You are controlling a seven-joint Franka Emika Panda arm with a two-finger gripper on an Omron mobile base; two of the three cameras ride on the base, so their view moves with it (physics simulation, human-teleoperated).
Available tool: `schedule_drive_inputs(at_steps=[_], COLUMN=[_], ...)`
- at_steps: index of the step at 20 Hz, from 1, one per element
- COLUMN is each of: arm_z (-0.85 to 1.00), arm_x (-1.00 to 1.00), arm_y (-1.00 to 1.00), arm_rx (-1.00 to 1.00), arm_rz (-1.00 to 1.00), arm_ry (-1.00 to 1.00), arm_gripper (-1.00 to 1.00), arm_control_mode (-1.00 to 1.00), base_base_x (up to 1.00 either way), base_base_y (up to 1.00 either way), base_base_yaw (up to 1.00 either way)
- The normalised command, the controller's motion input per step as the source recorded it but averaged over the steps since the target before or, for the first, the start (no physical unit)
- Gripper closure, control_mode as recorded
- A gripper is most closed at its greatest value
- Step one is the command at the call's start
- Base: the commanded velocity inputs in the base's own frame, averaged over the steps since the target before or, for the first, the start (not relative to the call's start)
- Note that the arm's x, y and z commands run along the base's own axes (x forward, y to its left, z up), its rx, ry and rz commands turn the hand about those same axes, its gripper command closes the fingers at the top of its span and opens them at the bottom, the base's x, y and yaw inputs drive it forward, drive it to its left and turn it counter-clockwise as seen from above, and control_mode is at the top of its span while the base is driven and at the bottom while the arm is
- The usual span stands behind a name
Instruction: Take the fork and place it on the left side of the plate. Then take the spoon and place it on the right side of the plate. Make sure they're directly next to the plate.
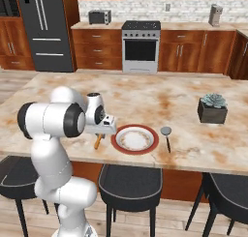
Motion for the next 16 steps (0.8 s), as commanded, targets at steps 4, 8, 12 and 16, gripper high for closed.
schedule_drive_inputs(at_steps=[4, 8, 12, 16], arm_z=[-0.37, -0.36, -0.38, -0.47], arm_x=[0.44, 0.43, 0.40, 0.22], arm_y=[0.00, 0.00, 0.00, 0.02], arm_rx=[0.00, 0.00, 0.00, -0.02], arm_rz=[0.00, 0.00, 0.00, 0.00], arm_ry=[0.00, 0.00, 0.00, 0.00], arm_gripper=[1.00, 1.00, 1.00, -1.00], arm_control_mode=[-1.00, -1.00, -1.00, -1.00], base_base_x=[0.00, 0.00, 0.00, 0.00], base_base_y=[0.00, 0.00, 0.00, 0.00], base_base_yaw=[0.00, 0.00, 0.00, 0.00])
